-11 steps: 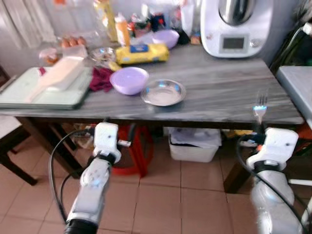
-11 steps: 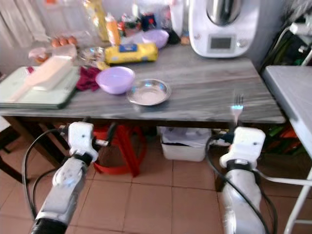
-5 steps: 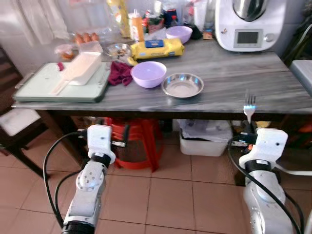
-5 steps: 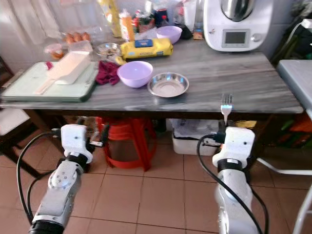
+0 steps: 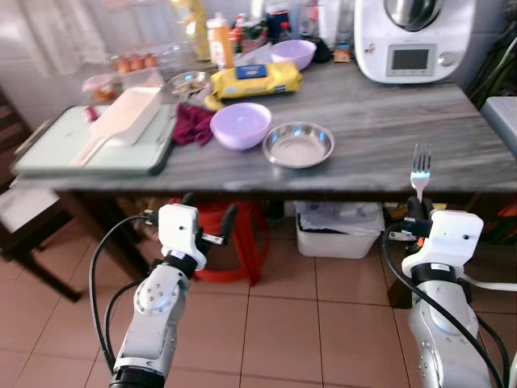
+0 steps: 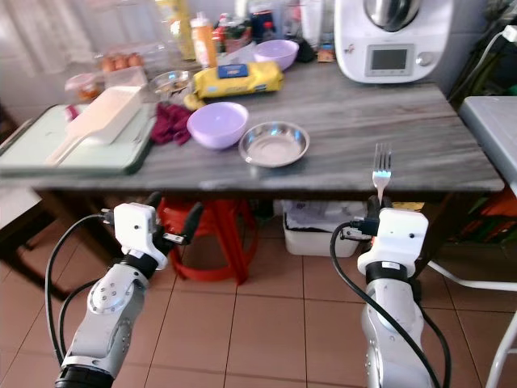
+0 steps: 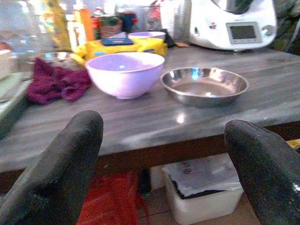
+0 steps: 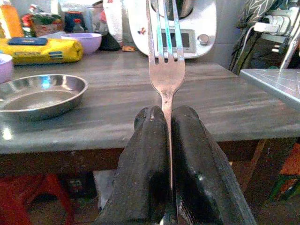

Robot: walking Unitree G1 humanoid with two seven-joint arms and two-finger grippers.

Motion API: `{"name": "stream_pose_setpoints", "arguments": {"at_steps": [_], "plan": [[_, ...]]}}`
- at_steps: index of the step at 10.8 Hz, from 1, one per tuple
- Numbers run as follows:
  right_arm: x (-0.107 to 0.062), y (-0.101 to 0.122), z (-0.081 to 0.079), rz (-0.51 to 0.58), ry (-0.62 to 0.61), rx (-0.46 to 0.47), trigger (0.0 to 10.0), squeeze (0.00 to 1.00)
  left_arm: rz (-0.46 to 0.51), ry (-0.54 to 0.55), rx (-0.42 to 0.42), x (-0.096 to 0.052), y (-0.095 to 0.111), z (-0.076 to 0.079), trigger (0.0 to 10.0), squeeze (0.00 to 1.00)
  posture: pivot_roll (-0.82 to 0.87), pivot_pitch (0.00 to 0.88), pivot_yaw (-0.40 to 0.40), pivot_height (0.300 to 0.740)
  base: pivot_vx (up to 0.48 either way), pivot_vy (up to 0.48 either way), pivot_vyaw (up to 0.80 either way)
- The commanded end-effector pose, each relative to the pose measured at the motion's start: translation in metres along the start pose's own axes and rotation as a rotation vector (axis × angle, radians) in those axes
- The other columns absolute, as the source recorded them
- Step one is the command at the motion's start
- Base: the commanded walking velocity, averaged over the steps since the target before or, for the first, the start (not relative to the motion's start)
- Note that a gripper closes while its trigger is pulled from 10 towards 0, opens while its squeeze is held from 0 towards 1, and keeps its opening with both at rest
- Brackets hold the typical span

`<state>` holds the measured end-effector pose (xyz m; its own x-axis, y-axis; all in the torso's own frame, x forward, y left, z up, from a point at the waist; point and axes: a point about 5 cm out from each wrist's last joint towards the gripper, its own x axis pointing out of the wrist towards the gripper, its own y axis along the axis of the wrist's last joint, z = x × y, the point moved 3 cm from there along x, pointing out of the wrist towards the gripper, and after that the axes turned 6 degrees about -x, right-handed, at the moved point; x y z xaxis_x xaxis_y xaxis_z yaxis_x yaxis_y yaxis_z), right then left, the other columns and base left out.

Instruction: Setting the table

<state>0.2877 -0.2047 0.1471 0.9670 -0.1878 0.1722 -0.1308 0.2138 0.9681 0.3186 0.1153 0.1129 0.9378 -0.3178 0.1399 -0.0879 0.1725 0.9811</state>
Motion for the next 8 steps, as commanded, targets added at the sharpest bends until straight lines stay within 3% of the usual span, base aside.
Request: {"name": "stream_pose_setpoints", "arguments": {"at_steps": [1, 6, 8], "plan": [[0.0015, -0.0002, -0.0019, 0.001, -0.002, 0.006, 10.0, 0.0, 0.002, -0.004, -0.004, 0.0003, 0.0019, -0.0006, 10.0, 0.0, -0.2, 0.054, 0.105, 0.74, 0.48, 0.0, 0.0], [-0.0004, -0.0052, -0.005, -0.01, 0.004, 0.007, 10.0, 0.0, -0.019, -0.056, -0.009, 0.0007, -0.0013, 0.0056, 10.0, 0.0, -0.19, 0.058, 0.114, 0.74, 0.48, 0.0, 0.0], [-0.0008, -0.0057, -0.0055, -0.011, 0.001, 0.008, 10.0, 0.0, -0.028, -0.04, 0.003, 0.0001, -0.0023, 0.0036, 10.0, 0.0, -0.19, 0.061, 0.12, 0.74, 0.294, 0.0, 0.0]]}}
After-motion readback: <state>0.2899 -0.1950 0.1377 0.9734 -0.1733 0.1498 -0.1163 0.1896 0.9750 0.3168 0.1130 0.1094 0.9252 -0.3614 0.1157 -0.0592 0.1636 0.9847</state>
